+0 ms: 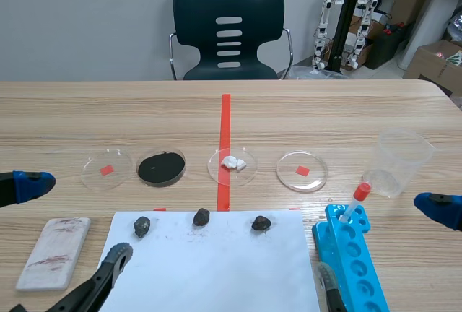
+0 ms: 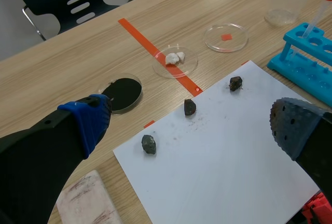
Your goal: Pick up the right mineral with the left hand
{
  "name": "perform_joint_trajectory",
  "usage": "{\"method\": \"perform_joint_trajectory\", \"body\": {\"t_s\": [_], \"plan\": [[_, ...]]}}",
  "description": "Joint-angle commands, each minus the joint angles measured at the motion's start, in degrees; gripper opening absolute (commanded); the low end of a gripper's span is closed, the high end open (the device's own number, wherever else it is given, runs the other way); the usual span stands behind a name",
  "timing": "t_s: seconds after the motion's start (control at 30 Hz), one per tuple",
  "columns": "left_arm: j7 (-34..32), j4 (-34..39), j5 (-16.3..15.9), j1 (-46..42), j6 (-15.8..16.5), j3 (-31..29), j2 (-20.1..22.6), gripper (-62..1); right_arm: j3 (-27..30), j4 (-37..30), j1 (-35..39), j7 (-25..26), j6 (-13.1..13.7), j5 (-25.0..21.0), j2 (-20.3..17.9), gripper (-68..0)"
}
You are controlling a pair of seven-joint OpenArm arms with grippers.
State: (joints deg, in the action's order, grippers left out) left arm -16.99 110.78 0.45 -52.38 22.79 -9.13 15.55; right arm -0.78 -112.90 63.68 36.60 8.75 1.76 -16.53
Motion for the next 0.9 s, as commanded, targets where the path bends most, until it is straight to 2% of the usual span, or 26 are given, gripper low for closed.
{"method": "perform_joint_trajectory", "body": {"t_s": [0.0,0.87], "plan": [[-0.8,0.7,-0.6,0.2,0.1,0.3,-0.3,1.4,0.3,-1.1,0.0,0.9,-0.2,-0.4,0.0,-2.0],[0.5,0.7,-0.6,0.6,0.1,0.3,-0.3,1.4,0.3,-1.1,0.0,0.9,-0.2,-0.4,0.0,-2.0]]}}
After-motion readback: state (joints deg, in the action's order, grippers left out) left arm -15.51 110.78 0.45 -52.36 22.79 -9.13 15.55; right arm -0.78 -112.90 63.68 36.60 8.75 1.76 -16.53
